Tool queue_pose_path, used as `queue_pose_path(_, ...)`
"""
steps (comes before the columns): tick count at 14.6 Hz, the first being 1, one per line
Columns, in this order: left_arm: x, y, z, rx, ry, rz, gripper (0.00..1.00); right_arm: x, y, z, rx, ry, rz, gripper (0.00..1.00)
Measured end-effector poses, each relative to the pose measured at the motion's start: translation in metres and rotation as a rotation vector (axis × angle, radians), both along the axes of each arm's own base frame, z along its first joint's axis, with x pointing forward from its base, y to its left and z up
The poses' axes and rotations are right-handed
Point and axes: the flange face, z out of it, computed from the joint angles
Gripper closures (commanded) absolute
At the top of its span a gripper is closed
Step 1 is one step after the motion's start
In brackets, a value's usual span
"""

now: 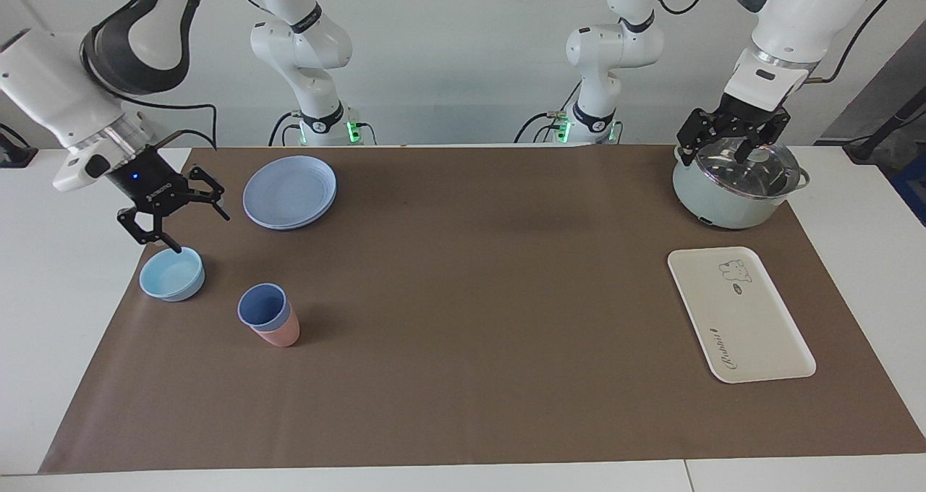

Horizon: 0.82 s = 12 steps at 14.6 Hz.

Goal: Place cup on tray
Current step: 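Move the right gripper toward the blue cup nested in the pink cup, then grasp the rim of the blue cup with the right gripper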

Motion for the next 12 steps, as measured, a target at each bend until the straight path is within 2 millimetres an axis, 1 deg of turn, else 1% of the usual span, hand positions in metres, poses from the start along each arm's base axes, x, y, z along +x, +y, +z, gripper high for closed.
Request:
queue_pose_path(2, 0.0, 0.0, 0.0, 0.0, 0.0, 0.0, 0.0, 0.005, -0.017, -0.039, 0.061, -0.061, 0.055, 0.0)
queue_pose_path(3, 0.0, 0.0, 0.0, 0.0, 0.0, 0.0, 0.0, 0.009, -0.02, -0.055, 0.087, -0.1, 0.071, 0.0)
queue_pose_path(6, 0.0, 0.0, 0.0, 0.0, 0.0, -0.001, 0.0, 0.015, -0.016, -0.099, 0.161, -0.231, 0.097, 0.0)
queue_pose_path(12, 0.0, -0.005, 0.0, 0.0, 0.0, -0.01, 0.0, 0.021, -0.007, -0.168, 0.255, -0.38, 0.129, 0.0)
